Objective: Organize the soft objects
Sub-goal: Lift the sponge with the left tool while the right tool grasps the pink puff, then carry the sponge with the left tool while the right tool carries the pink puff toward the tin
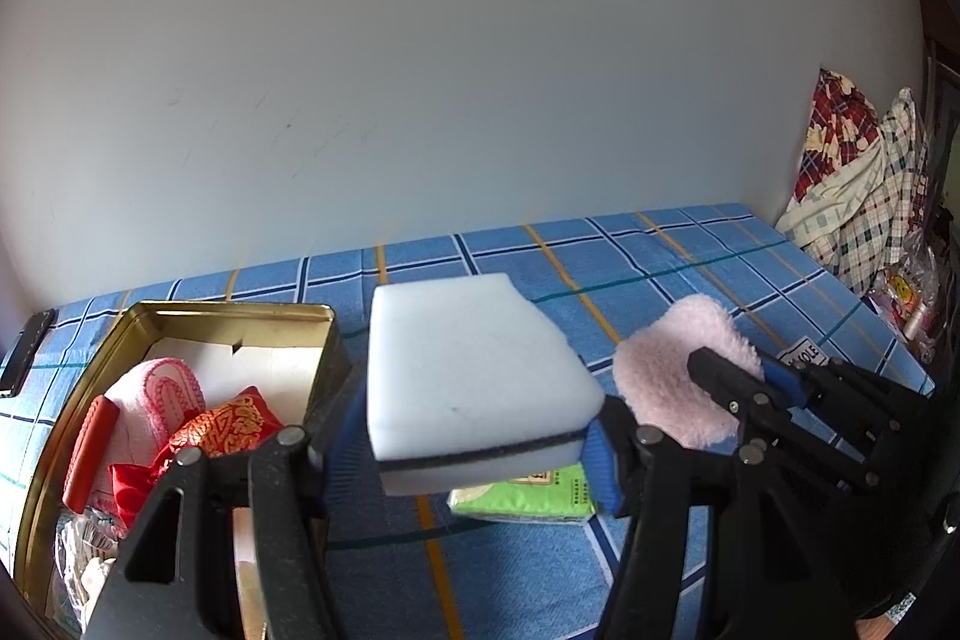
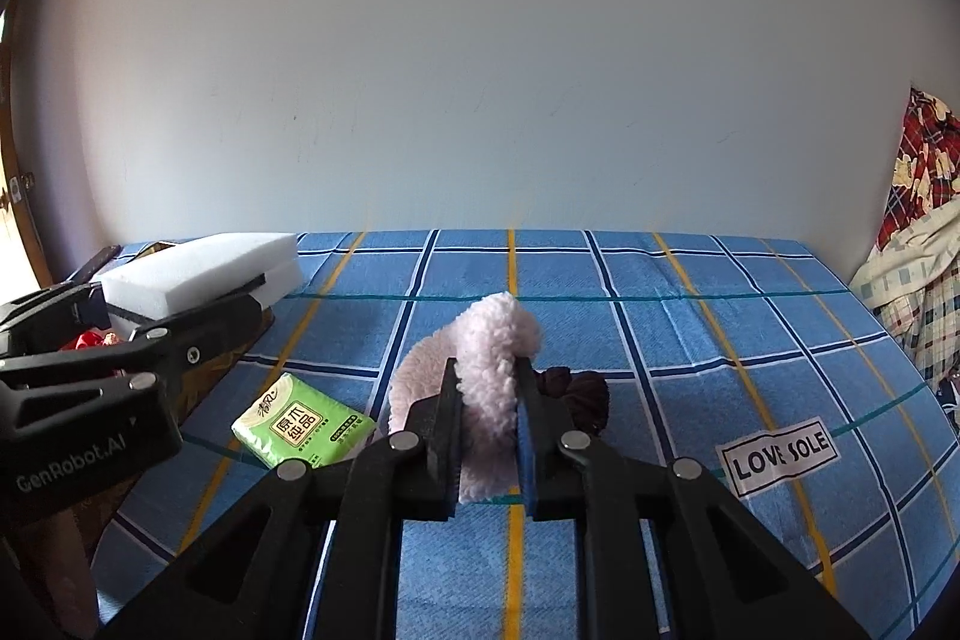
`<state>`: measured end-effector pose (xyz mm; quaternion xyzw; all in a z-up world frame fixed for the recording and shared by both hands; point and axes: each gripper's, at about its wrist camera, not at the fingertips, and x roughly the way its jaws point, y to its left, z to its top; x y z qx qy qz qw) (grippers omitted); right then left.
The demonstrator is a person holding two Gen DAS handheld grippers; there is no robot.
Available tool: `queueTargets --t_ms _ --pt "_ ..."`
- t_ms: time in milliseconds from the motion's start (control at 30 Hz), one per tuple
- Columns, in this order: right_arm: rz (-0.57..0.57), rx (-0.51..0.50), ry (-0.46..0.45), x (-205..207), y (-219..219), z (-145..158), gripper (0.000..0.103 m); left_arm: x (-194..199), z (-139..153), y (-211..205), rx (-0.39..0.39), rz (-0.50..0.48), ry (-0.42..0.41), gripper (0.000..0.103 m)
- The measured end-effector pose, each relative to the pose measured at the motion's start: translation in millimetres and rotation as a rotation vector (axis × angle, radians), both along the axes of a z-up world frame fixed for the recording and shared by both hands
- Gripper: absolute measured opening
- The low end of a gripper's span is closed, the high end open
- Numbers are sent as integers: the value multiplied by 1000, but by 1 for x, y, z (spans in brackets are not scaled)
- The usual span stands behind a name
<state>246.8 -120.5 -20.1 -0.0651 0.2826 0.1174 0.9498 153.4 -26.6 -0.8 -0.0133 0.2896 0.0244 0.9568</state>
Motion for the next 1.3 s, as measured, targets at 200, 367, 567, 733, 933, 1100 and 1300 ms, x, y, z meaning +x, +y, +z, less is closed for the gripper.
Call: queueTargets --t_ms 200,367,567,733,933,1100,1300 --pt "-9 2 -29 -8 -2 2 16 -8 1 0 -12 -13 -39 61" --pt "-18 -2 -53 -13 -2 3 16 -16 1 2 -23 -18 -66 61" --pt "-20 0 -73 -19 -2 4 16 -25 3 0 -12 -19 -96 61" --pt "-25 6 -78 -25 -3 4 16 -28 4 0 -13 -15 -105 61" --pt "-28 -1 -94 -33 -2 5 16 -32 4 -1 -13 -23 -116 61" --pt "-28 -7 -108 -40 0 8 16 -38 4 0 -19 -21 -130 61" --pt "-25 -6 -112 -43 0 9 16 -48 5 3 -23 -12 -152 61"
